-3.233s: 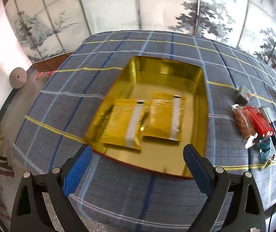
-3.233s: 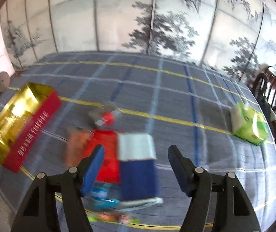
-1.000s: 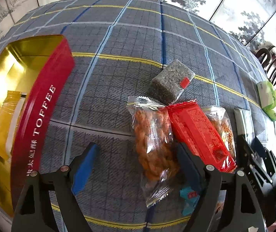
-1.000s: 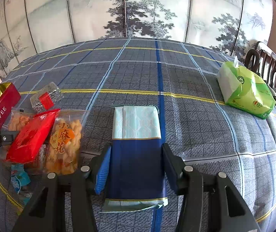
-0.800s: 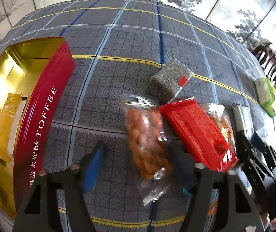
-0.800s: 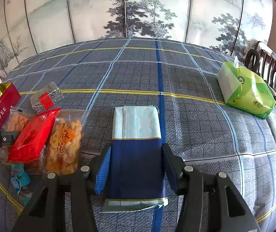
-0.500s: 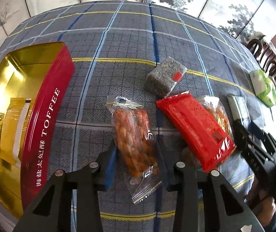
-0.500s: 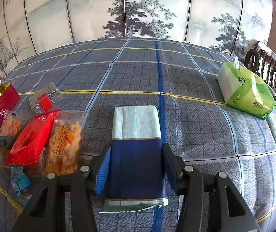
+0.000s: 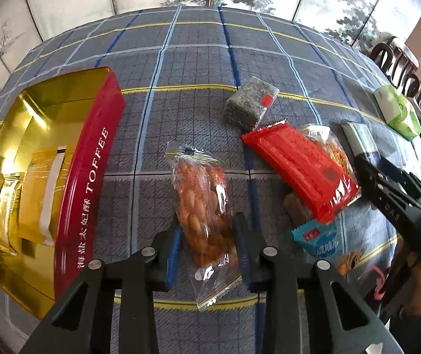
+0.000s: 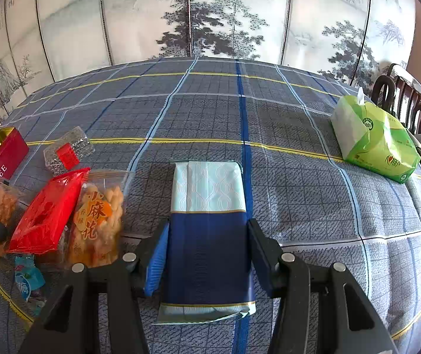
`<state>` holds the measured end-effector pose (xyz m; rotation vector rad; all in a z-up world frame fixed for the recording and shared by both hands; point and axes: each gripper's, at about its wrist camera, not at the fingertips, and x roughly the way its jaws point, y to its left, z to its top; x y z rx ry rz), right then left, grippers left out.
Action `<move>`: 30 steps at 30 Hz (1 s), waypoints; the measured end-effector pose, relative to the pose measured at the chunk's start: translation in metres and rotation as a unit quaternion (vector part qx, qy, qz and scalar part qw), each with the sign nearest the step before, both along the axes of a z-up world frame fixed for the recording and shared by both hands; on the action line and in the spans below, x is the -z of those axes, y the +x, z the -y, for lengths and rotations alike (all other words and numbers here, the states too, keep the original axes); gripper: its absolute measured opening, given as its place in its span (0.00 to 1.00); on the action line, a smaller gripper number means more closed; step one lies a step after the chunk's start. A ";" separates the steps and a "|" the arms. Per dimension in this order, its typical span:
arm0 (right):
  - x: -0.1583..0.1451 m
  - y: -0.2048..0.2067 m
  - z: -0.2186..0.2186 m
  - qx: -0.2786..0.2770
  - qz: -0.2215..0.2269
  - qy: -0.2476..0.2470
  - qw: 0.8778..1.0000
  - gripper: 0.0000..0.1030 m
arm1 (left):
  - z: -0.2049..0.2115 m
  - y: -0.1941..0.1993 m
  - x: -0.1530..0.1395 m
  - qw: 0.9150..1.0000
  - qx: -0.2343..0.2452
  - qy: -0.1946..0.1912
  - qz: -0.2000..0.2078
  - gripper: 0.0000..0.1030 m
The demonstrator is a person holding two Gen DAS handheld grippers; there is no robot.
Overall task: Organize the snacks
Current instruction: 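Carry the orange peanut bag into the tin and open the left gripper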
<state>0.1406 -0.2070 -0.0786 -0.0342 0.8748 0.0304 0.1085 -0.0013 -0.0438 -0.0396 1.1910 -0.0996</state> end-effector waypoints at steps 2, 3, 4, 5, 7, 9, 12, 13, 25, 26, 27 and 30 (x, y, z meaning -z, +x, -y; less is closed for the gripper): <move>0.000 0.000 0.000 0.000 0.000 0.000 1.000 0.51 | -0.002 -0.004 -0.003 1.000 0.002 0.006 0.005 0.28; 0.000 0.000 0.000 0.000 0.000 0.000 1.000 0.51 | -0.002 -0.004 -0.003 1.000 0.003 0.008 0.005 0.28; 0.000 0.000 0.000 0.000 0.000 0.000 1.000 0.51 | -0.004 -0.006 -0.005 1.000 0.005 0.010 0.006 0.28; 0.000 0.000 0.000 0.000 0.000 0.000 1.000 0.51 | -0.006 -0.007 -0.007 1.000 0.006 0.010 0.008 0.28; 0.000 0.000 0.000 0.000 0.000 0.000 1.000 0.51 | -0.007 -0.010 -0.012 1.000 0.010 0.013 0.013 0.28; 0.000 0.000 0.000 0.000 0.000 0.000 1.000 0.51 | -0.010 -0.014 -0.018 0.999 0.016 0.019 0.020 0.28; 0.000 0.000 0.000 0.000 0.000 0.000 1.000 0.51 | -0.017 -0.022 -0.029 0.999 0.026 0.026 0.032 0.28; 0.000 0.000 0.000 0.000 0.000 0.000 1.000 0.51 | -0.020 -0.025 -0.033 0.998 0.031 0.030 0.038 0.28; 0.000 0.000 0.001 0.000 0.000 -0.001 1.000 0.51 | -0.096 -0.035 -0.058 0.993 -0.006 0.094 0.076 0.28; 0.000 0.000 0.001 0.000 0.000 -0.001 1.000 0.51 | -0.107 -0.034 -0.057 0.992 -0.015 0.102 0.072 0.28; 0.000 0.000 0.001 0.000 0.000 0.000 1.000 0.51 | -0.113 -0.033 -0.055 0.992 -0.019 0.106 0.070 0.28; 0.000 0.000 0.001 0.000 0.000 -0.001 1.000 0.51 | -0.138 -0.029 -0.047 0.990 -0.035 0.128 0.057 0.28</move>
